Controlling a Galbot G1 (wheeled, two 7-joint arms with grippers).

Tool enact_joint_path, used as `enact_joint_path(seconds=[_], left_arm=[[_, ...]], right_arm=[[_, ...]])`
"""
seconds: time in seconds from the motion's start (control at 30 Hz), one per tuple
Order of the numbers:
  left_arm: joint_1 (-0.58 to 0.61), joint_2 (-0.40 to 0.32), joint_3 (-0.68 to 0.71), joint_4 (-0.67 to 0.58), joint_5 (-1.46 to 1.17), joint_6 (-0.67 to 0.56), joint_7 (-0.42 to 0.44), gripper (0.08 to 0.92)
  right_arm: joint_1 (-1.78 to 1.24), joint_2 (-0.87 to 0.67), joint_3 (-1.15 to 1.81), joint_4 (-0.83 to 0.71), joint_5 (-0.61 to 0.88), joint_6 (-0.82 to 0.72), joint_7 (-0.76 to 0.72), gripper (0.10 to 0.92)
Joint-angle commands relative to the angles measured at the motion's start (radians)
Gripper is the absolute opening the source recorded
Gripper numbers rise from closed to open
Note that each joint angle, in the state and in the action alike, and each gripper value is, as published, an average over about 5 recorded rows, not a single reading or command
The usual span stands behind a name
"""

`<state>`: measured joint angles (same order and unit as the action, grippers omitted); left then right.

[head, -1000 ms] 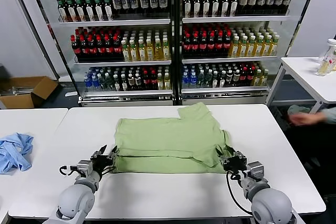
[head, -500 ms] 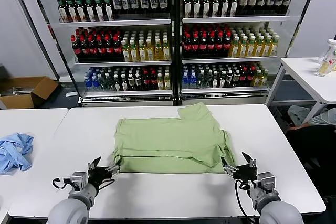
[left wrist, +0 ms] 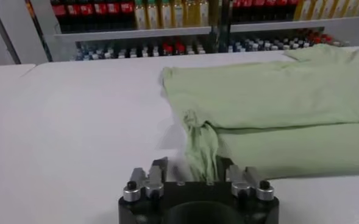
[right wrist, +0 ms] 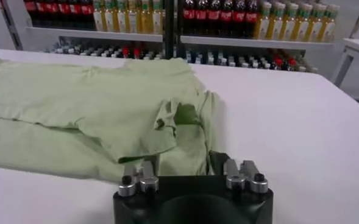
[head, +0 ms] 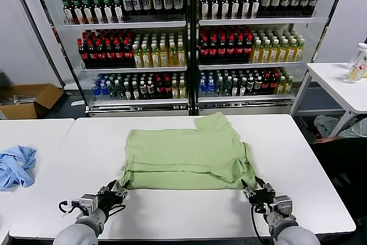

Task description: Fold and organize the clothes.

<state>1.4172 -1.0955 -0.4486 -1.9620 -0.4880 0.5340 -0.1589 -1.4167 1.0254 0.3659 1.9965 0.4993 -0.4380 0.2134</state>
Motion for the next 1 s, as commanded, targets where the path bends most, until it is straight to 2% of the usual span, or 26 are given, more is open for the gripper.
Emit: enact_joint_path(seconds=[0.03,0.23,0.33,0.63,0.8,1.0], left_arm=[[0.013,-0.012,0.009,0.005,0.012,0.02,0.0,0.308],[0.008,-0.02,0.02,0.004,0.017,0.022,0.001,0.137],[0.03,-0.02,0.012,-0.027,0.018,0.028,0.002,0.087],[0.305,0.05,-0.137,-0.3,-0.021,0.043,0.037,0.082],[0.387,0.046,-0.175,-0.342,-0.02,0.043,0.037,0.082],[0.422,0.041,-0.18,-0.342,0.001,0.042,0.038,0.082]], right_arm=[[-0.002,0.007,-0.008,-0.015,-0.001,0.002,0.001,0.36],[-0.009,-0.002,-0.002,-0.005,0.005,-0.002,-0.004,0.171],[-0.037,-0.02,0.023,0.031,0.02,-0.011,-0.005,0.115],[-0.339,-0.099,0.237,0.313,0.095,-0.032,-0.012,0.108],[-0.432,-0.085,0.252,0.361,0.078,-0.028,-0.007,0.108],[-0.484,-0.055,0.231,0.378,0.032,-0.021,0.0,0.108]])
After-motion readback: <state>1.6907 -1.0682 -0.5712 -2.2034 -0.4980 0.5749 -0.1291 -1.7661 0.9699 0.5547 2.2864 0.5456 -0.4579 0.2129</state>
